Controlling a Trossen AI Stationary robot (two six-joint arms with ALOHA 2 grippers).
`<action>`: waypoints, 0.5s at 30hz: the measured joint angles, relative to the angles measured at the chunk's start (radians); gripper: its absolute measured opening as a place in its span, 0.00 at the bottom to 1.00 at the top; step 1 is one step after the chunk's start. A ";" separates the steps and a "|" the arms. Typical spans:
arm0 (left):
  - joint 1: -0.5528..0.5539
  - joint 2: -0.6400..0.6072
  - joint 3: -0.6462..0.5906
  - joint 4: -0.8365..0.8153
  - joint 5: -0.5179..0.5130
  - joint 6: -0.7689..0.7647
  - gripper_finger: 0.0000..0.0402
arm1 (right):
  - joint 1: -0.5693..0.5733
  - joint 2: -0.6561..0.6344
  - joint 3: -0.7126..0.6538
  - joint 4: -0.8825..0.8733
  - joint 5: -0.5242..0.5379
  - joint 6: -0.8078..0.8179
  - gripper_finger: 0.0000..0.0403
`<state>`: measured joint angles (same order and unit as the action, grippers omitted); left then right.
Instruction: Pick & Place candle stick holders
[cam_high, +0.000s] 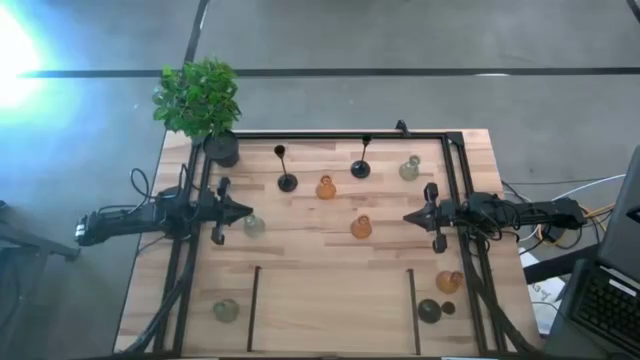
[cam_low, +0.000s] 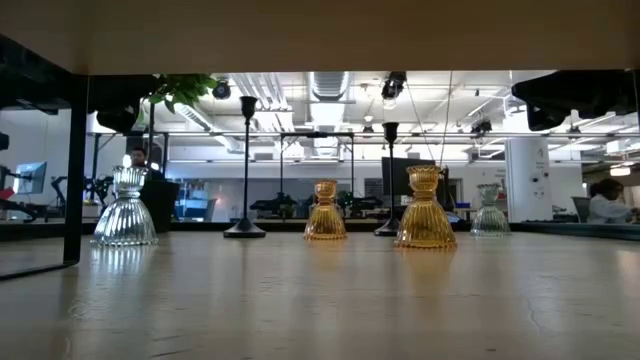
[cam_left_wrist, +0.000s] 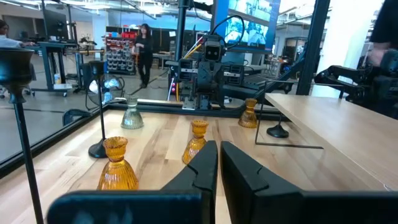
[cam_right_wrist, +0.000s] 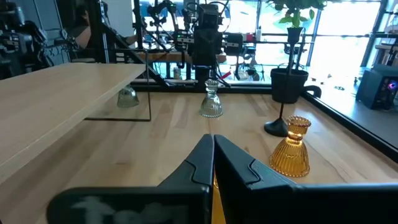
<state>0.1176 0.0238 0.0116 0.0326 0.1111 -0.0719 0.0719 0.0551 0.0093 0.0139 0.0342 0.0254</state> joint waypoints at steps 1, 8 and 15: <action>0.000 0.000 0.000 0.000 0.000 0.000 0.06 | 0.000 0.000 0.000 0.000 0.000 -0.001 0.02; 0.000 0.000 0.000 0.000 0.000 0.000 0.06 | 0.000 0.000 0.000 0.000 0.000 0.000 0.02; 0.000 0.000 0.000 0.000 0.000 0.000 0.06 | 0.000 0.000 0.000 0.000 0.000 -0.025 0.02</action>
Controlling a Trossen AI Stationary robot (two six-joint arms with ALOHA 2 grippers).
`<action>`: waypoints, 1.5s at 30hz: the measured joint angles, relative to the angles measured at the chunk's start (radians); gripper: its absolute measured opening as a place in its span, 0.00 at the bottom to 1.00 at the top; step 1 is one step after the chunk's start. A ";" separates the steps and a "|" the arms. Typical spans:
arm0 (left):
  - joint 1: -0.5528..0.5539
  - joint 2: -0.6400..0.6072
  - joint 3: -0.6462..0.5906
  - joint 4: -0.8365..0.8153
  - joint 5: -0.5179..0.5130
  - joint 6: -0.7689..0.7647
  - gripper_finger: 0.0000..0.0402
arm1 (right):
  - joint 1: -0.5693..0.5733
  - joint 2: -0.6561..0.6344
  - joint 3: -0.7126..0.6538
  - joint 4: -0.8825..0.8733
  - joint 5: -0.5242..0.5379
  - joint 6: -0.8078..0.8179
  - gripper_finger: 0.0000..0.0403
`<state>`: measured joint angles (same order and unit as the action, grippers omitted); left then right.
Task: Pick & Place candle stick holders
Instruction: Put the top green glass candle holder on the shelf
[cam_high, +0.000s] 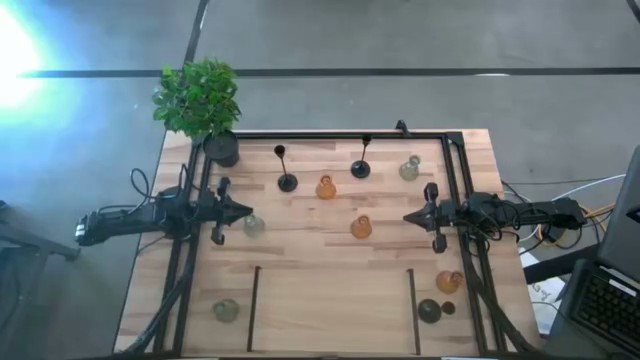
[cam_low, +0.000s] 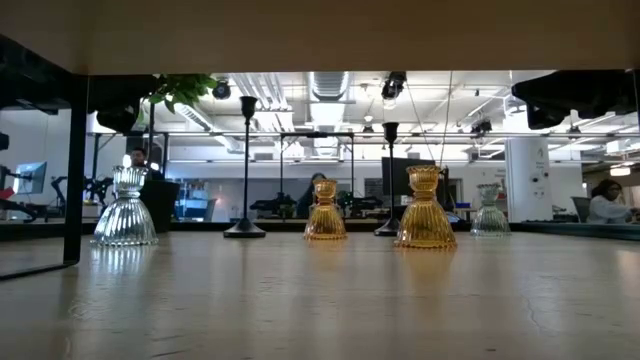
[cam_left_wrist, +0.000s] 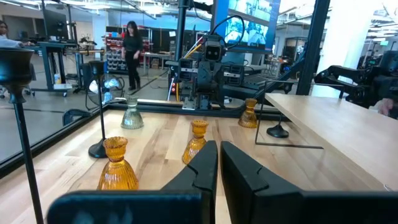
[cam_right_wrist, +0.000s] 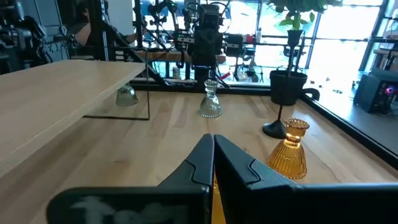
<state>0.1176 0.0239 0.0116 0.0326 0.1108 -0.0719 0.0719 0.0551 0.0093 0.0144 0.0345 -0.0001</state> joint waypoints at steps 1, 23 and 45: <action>0.000 0.000 0.000 0.000 0.000 0.000 0.06 | 0.000 0.000 0.000 0.001 0.000 0.002 0.02; 0.000 0.000 0.000 -0.002 0.000 0.000 0.06 | -0.001 0.106 0.189 0.784 0.304 0.213 0.02; 0.000 0.000 0.000 0.034 -0.104 0.005 0.06 | -0.003 0.571 0.836 -0.020 0.335 0.174 0.02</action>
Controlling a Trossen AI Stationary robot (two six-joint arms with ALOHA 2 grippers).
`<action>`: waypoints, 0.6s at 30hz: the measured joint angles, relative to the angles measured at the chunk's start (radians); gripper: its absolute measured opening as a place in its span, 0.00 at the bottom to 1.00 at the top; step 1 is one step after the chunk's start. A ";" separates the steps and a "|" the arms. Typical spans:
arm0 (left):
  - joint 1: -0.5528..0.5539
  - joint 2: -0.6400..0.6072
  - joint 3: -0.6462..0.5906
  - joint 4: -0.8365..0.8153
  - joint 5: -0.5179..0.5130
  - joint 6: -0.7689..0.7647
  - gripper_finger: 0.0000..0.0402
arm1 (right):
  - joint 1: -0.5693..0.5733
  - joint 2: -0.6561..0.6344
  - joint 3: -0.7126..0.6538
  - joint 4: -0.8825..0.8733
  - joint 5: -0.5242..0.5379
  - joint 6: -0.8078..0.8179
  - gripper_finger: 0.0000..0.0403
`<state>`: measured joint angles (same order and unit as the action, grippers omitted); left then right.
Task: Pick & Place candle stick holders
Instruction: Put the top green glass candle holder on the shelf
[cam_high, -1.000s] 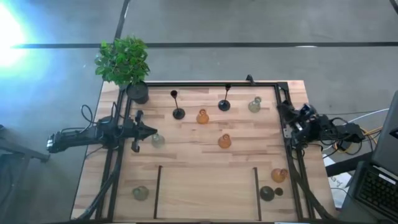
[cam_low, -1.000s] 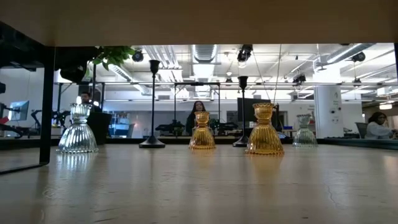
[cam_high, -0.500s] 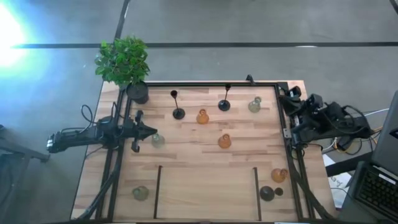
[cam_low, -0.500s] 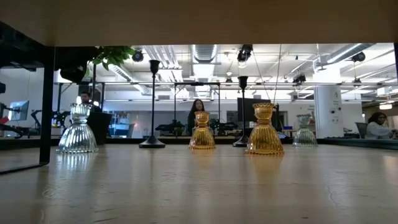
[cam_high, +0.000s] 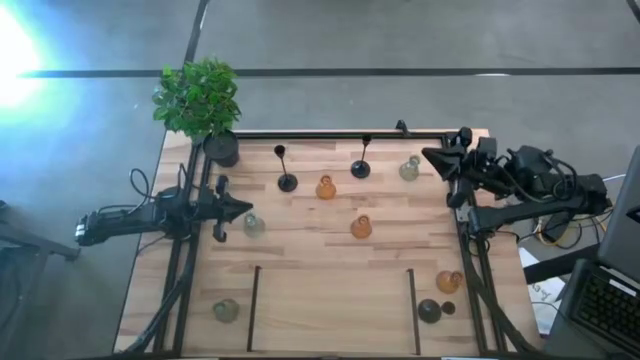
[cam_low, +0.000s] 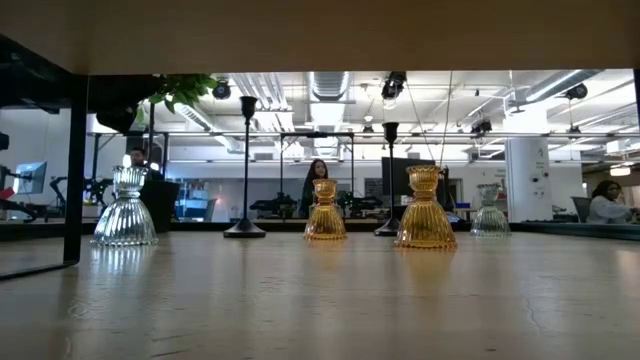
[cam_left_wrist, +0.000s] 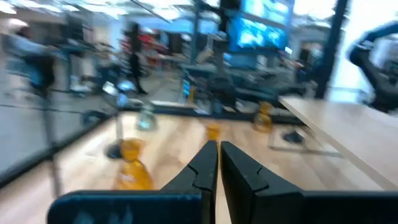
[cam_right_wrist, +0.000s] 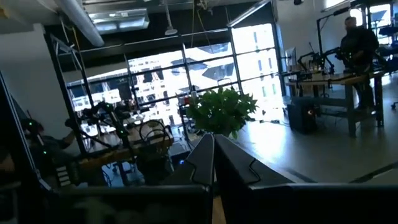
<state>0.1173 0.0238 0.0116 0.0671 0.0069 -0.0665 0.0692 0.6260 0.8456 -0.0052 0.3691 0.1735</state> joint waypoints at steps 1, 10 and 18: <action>0.000 0.000 0.000 0.010 -0.020 -0.006 0.06 | 0.000 0.014 0.011 0.000 0.000 0.021 0.02; 0.001 0.005 0.000 0.141 -0.105 -0.139 0.06 | -0.035 0.161 0.115 -0.003 0.001 0.138 0.02; 0.000 0.005 0.000 0.331 -0.106 -0.222 0.06 | -0.038 0.289 0.235 -0.089 0.024 0.096 0.02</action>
<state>0.1177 0.0288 0.0116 0.3977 -0.0992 -0.2881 0.0315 0.9154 1.0809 -0.0944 0.3927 0.2697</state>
